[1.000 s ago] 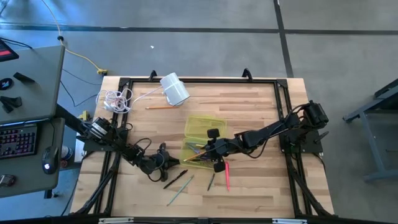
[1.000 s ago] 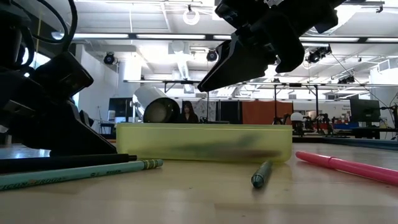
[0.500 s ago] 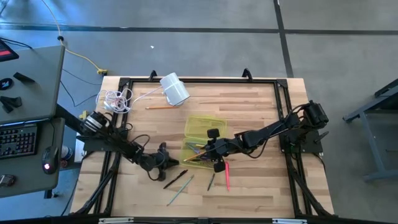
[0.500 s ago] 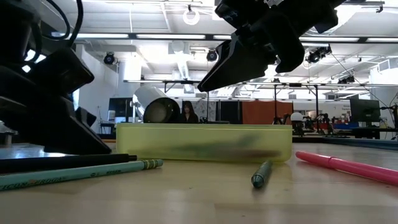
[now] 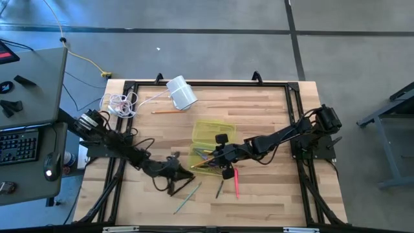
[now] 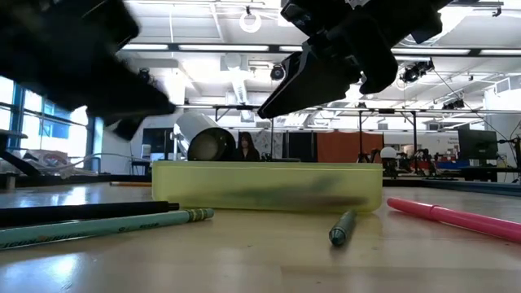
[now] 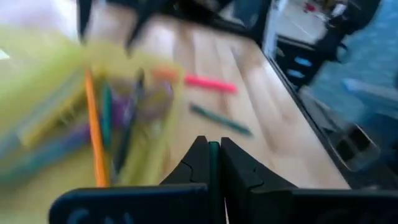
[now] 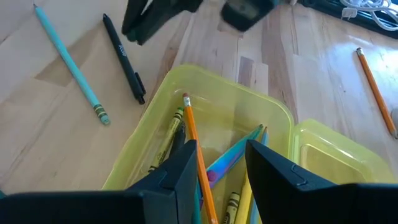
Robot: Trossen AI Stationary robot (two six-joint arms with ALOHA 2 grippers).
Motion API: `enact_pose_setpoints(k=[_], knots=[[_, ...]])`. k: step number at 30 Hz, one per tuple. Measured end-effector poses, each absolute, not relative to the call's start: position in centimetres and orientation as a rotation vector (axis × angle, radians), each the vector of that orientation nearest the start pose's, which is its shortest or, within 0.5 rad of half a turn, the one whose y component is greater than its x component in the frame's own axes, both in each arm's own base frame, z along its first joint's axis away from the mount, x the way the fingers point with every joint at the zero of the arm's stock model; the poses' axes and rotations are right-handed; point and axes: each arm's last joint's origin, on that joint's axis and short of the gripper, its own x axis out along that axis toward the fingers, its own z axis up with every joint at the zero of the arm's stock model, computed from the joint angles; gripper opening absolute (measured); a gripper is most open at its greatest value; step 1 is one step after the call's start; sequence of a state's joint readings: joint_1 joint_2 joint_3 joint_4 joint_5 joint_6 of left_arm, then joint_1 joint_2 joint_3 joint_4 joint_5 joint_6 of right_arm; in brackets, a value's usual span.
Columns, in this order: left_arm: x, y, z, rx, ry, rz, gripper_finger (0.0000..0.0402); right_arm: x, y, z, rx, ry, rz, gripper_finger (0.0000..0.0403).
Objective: Pick & place school supplies into a supply box
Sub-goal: Put the left dark green crayon into the supply box, then put the pink pen into the supply box
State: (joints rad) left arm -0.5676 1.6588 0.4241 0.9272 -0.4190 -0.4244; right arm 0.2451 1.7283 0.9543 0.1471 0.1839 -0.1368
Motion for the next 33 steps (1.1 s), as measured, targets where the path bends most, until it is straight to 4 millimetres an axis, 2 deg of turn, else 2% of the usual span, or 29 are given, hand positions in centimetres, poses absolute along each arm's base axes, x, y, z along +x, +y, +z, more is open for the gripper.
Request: enact_pose_setpoints(k=[3,7,10,13,16,22,26,31,33], knots=[[25.7,-12.9,13.7,-0.182,0.301,-0.012,0.0066,34.6,8.2,17.9,-0.243,0.625,0.097,0.0122],[28.5,-11.1,14.1,-0.092,0.495,0.074,0.0097,33.5,8.7,18.1,-0.208,0.701,0.137,0.0122],[30.1,-9.4,14.0,-0.097,0.655,0.123,0.0097,32.4,9.3,18.6,-0.161,0.77,0.135,0.0122],[31.6,-8.1,14.3,-0.15,0.707,0.128,0.0085,31.1,10.0,18.3,-0.141,0.871,0.158,0.0122],[32.5,-7.2,14.9,-0.194,0.703,0.105,0.007,30.1,11.1,17.9,-0.17,0.957,0.248,0.0122],[33.9,-5.5,16.7,-0.207,0.658,0.081,0.0043,28.2,13.7,17.3,-0.404,0.996,0.502,0.0122],[34.3,-4.5,18.8,-0.241,0.63,0.048,0.0032,27.5,15.2,17.4,-0.504,0.952,0.643,0.0122],[34.4,-3.8,22.6,-0.273,0.579,0.015,0.004,27.5,16.2,17.3,-0.552,0.887,0.706,0.0122],[34.3,-3.7,23.7,-0.274,0.565,0.015,0.0049,27.8,16.3,16.7,-0.566,0.889,0.718,0.0122]])
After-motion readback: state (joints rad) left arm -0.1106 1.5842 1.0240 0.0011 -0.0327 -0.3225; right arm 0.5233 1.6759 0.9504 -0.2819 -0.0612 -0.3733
